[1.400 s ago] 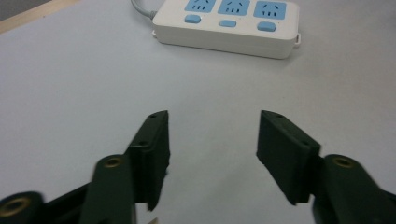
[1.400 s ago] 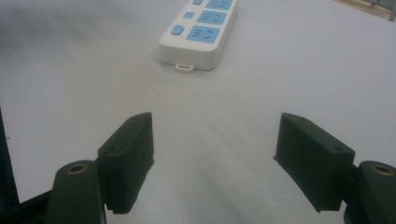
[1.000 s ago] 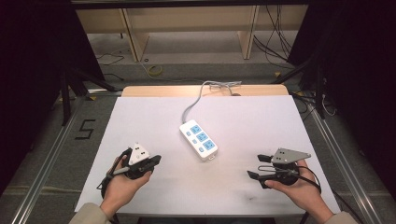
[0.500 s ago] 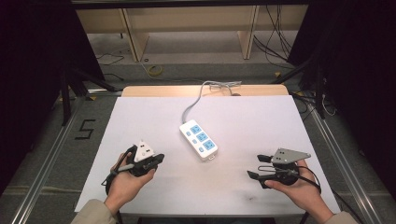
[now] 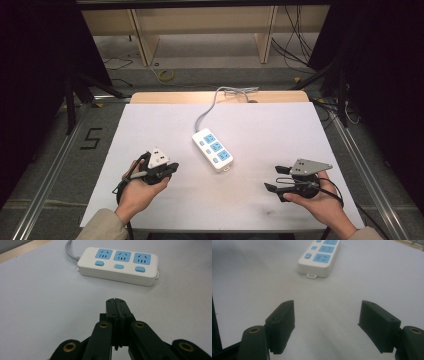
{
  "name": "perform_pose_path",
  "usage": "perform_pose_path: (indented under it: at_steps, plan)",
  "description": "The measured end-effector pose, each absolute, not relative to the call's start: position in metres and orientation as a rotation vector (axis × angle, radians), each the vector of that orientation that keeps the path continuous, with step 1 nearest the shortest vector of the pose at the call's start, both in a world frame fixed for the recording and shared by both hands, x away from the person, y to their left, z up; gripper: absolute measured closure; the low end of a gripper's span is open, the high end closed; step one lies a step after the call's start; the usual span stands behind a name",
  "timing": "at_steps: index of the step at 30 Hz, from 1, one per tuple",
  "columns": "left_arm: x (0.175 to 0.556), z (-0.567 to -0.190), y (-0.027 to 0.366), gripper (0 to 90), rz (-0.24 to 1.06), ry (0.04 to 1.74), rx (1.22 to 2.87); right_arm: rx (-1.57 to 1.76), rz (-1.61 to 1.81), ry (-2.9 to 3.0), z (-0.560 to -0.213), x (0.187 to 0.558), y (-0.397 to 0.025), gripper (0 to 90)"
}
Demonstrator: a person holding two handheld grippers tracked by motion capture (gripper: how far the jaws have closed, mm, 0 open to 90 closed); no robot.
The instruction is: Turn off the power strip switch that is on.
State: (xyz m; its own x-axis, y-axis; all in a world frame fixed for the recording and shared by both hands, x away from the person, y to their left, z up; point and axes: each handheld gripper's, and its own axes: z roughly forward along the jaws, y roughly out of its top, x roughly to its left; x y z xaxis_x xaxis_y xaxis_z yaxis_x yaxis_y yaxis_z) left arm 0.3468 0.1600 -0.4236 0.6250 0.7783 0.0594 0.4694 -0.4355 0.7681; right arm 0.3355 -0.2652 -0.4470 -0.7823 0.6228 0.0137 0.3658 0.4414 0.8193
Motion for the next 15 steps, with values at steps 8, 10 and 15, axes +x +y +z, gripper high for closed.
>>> perform_pose_path:
  at_steps: [8,10,15]
  plan:
    - [0.3517,-0.4240,0.1570,89.8,0.523,0.979,2.112,0.846,1.261,2.411,-0.4467,0.3348,-0.2650,29.1]
    - [0.3531,-0.4237,0.1570,89.9,0.524,0.978,2.117,0.848,1.264,2.409,-0.4467,0.3349,-0.2650,29.1]
    - [0.3559,-0.4233,0.1556,89.9,0.522,0.982,2.119,0.843,1.264,2.412,-0.4468,0.3352,-0.2647,29.1]
